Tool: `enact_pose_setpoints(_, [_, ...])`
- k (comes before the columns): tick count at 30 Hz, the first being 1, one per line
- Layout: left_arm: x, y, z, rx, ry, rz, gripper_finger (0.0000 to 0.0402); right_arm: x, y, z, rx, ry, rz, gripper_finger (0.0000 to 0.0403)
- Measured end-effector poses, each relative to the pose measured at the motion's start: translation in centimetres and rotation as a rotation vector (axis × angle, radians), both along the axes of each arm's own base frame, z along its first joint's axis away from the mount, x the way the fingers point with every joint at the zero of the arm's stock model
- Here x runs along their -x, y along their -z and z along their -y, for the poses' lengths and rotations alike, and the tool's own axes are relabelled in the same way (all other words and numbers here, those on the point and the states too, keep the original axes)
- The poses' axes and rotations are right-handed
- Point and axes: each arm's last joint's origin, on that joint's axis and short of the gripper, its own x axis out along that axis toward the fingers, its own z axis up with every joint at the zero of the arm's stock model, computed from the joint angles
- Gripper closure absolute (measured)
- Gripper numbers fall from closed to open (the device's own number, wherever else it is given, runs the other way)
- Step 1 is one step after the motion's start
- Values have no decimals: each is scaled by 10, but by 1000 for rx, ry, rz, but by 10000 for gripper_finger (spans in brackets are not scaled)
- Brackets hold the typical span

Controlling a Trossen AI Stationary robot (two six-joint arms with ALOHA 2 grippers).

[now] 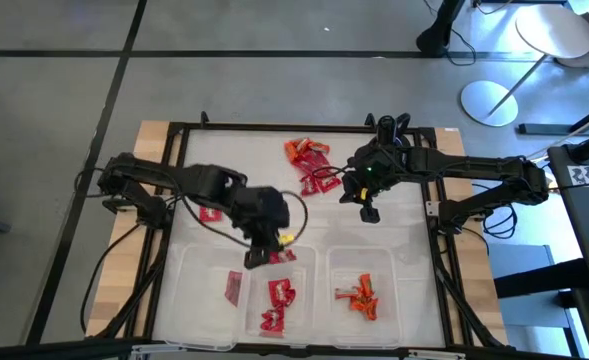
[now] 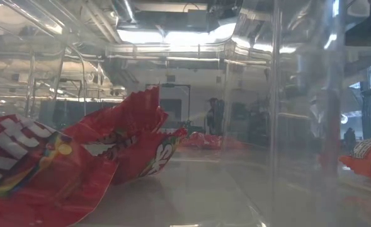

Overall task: Sort candy
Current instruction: Put the red candy into the middle transparent bin

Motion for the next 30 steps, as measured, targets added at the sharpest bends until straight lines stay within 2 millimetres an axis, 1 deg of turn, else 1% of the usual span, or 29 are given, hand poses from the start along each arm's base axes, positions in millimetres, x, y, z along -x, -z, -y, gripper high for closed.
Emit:
enact_pose_setpoints(3, [-8, 10, 11, -38, 70, -4, 401, 0, 0, 0, 4, -5, -1, 400])
enact_pose_setpoints(6, [-18, 18, 22, -67, 140, 45, 401, 0, 0, 0, 5, -8, -4, 400])
enact_pose_setpoints(10, [-27, 35, 41, -86, 197, 17, 401, 0, 0, 0, -1, 0, -7, 400])
enact_pose_setpoints(14, [-36, 62, 62, -128, 185, -74, 401, 0, 1, 0, -22, 24, -13, 400])
enact_pose_setpoints(19, [-48, 104, 92, -178, 183, -174, 401, 1, 1, 0, -34, 41, -25, 400])
enact_pose_setpoints(22, [-49, 123, 106, -190, 196, -227, 401, 3, 3, 0, -33, 75, -57, 400])
enact_pose_setpoints(24, [-48, 126, 111, -192, 205, -233, 401, 5, 4, 0, -49, 108, -80, 400])
enact_pose_setpoints(27, [-47, 126, 114, -190, 191, -233, 401, 7, 5, 0, -76, 140, -113, 400])
enact_pose_setpoints(30, [-43, 118, 110, -224, 164, -217, 401, 8, 6, 0, -82, 146, -126, 400])
